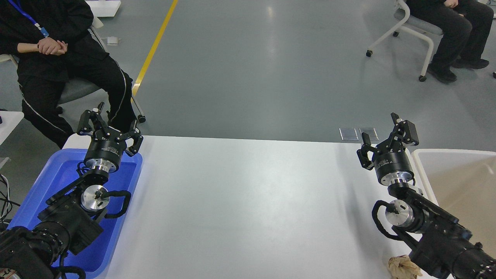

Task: Tidy desktop
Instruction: 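Lower the right gripper toward the crumpled tan paper ball on the table, then close the right gripper on the crumpled paper ball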

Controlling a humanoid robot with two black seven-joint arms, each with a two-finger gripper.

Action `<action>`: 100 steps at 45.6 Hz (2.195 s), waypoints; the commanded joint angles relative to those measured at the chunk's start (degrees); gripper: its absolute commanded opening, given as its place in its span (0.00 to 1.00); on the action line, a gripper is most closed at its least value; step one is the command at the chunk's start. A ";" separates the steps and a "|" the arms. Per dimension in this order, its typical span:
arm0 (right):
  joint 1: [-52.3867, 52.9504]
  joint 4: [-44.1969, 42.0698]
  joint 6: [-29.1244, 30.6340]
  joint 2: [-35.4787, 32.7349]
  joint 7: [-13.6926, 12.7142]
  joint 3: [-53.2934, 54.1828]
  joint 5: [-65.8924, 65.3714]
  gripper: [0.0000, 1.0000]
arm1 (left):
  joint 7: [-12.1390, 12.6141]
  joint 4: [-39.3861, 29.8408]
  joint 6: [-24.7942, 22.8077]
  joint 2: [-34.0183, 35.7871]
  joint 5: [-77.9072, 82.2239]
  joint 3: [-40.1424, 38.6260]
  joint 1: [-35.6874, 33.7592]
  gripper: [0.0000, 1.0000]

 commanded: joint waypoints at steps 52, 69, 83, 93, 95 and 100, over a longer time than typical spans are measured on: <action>5.28 41.22 -6.96 -40.42 -5.71 -27.39 -16.86 1.00 | 0.00 0.00 0.00 -0.04 0.00 0.09 0.00 1.00; 5.54 46.41 -5.99 -51.68 -16.69 -31.18 -54.64 1.00 | 0.00 0.00 0.00 -0.04 0.00 0.00 0.00 1.00; 8.00 48.17 4.21 -54.06 -25.66 -36.18 -73.82 1.00 | 0.00 0.00 0.00 -0.03 0.00 0.00 0.00 1.00; 12.13 47.03 3.94 -52.74 -27.86 -45.15 -83.40 1.00 | 0.00 0.00 0.00 -0.04 0.00 0.00 0.00 1.00; 12.84 45.62 3.94 -51.52 -27.86 -45.94 -84.11 1.00 | 0.00 0.00 0.00 -0.04 0.00 0.00 0.00 1.00; 13.28 42.46 3.86 -49.23 -27.77 -48.05 -84.20 0.98 | 0.00 0.00 0.00 -0.04 0.00 0.00 0.00 1.00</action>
